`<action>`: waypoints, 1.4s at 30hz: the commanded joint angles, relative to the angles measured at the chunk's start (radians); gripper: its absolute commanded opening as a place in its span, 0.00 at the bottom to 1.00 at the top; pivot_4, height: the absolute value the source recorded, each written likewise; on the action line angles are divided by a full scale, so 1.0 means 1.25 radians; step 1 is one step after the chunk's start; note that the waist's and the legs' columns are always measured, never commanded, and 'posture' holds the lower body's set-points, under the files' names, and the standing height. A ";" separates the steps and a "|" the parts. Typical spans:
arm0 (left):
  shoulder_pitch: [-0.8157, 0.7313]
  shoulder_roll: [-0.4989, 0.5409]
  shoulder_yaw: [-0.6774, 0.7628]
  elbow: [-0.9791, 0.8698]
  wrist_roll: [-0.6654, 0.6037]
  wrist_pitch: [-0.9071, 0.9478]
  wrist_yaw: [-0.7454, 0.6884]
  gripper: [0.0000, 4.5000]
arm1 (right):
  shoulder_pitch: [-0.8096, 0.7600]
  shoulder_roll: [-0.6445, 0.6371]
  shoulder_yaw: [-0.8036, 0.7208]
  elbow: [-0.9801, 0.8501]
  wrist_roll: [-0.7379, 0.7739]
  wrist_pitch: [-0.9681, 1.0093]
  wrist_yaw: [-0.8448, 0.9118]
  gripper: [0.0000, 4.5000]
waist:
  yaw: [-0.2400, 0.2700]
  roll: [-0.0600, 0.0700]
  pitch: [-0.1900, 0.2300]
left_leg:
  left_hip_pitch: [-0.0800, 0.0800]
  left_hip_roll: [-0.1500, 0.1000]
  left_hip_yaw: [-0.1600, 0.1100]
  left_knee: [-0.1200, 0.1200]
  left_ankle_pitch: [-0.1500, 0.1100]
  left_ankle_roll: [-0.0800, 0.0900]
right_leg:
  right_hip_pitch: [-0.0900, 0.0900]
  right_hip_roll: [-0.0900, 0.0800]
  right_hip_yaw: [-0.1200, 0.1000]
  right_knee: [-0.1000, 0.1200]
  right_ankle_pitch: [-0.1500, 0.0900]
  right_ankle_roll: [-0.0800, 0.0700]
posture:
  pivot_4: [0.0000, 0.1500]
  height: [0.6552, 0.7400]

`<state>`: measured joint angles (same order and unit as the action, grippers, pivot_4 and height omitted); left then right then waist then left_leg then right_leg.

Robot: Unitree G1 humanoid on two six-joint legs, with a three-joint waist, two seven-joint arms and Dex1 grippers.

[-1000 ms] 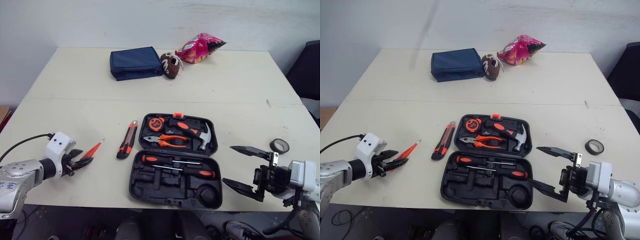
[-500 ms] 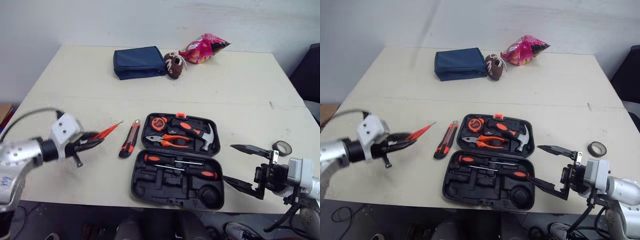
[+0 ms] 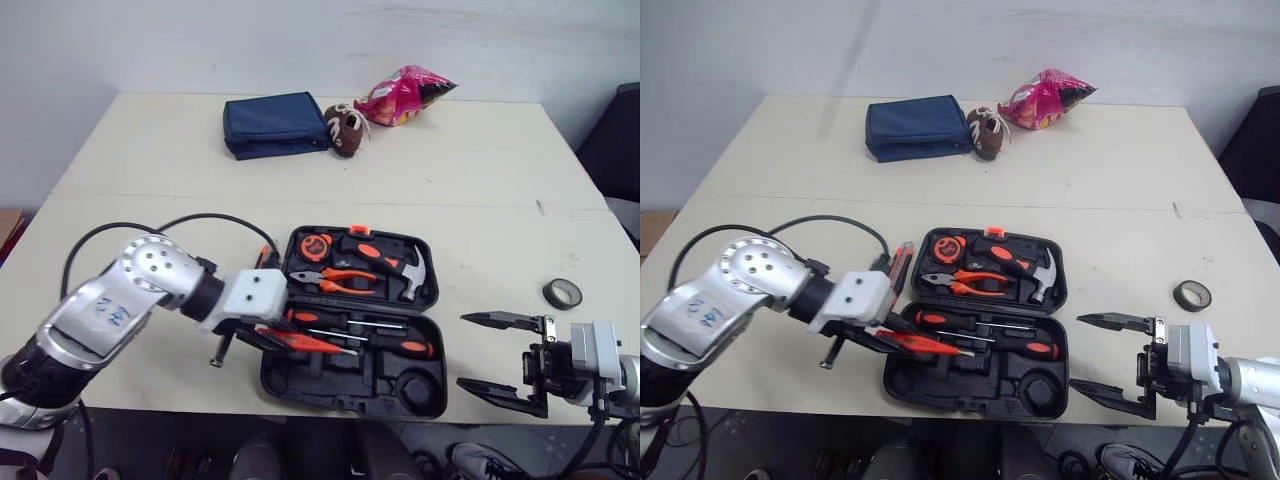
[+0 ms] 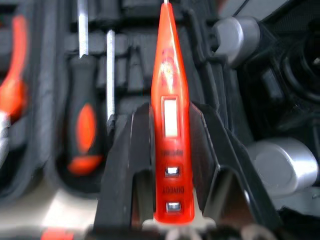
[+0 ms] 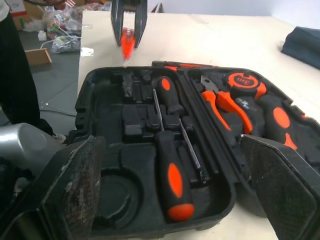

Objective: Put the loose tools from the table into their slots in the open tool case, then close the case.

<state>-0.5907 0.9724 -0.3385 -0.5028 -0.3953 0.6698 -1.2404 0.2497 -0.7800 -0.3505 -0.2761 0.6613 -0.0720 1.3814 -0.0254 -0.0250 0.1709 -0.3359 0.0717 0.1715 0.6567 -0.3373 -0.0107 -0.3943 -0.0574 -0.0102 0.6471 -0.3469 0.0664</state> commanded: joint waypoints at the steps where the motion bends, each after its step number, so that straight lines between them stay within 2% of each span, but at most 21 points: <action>1: -0.066 -0.036 -0.107 -0.017 0.111 0.055 0.046 0.07 | 0.015 -0.001 -0.018 -0.050 0.022 0.013 -0.008 1.00 | -0.001 0.000 0.000 | 0.000 0.000 0.000 0.000 0.000 0.000 | 0.000 0.000 0.000 0.000 0.000 0.000 | 1.00 1.00; 11: -0.105 -0.077 -0.203 -0.011 0.191 0.126 0.074 0.07 | 0.041 0.021 -0.031 -0.003 0.015 -0.028 0.028 1.00 | 0.001 0.000 0.000 | 0.000 0.001 0.000 0.002 0.000 0.000 | 0.000 0.001 0.001 0.001 0.000 0.000 | 1.00 1.00; 22: -0.112 -0.134 -0.233 0.030 0.248 0.137 0.116 0.07 | 0.066 0.042 -0.027 0.011 0.009 -0.064 0.044 1.00 | 0.001 0.000 0.000 | 0.000 0.001 0.000 0.005 0.000 0.001 | 0.000 0.000 0.001 0.003 0.000 0.000 | 1.00 1.00; 35: -0.101 -0.118 -0.295 0.079 0.321 0.122 0.108 0.07 | 0.072 0.060 -0.020 0.045 0.001 -0.105 0.060 1.00 | 0.001 0.000 0.000 | 0.001 0.001 -0.001 0.006 0.000 0.001 | 0.001 0.000 0.001 0.005 0.000 0.000 | 1.00 1.00; 42: -0.093 -0.127 -0.277 0.061 0.314 0.125 0.107 0.07 | 0.080 0.057 -0.023 0.036 0.006 -0.104 0.057 1.00 | 0.001 0.001 -0.001 | 0.002 0.000 -0.001 0.006 0.000 0.001 | 0.002 -0.001 0.001 0.005 0.000 0.000 | 1.00 1.00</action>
<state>-0.7291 0.7999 -0.6660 -0.4493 -0.0420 0.8106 -1.1122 0.3372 -0.7089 -0.3596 -0.2069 0.6510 -0.1959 1.4486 -0.0244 -0.0238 0.1699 -0.3340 0.0718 0.1700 0.6642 -0.3375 -0.0089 -0.3920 -0.0590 -0.0088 0.6536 -0.3469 0.0668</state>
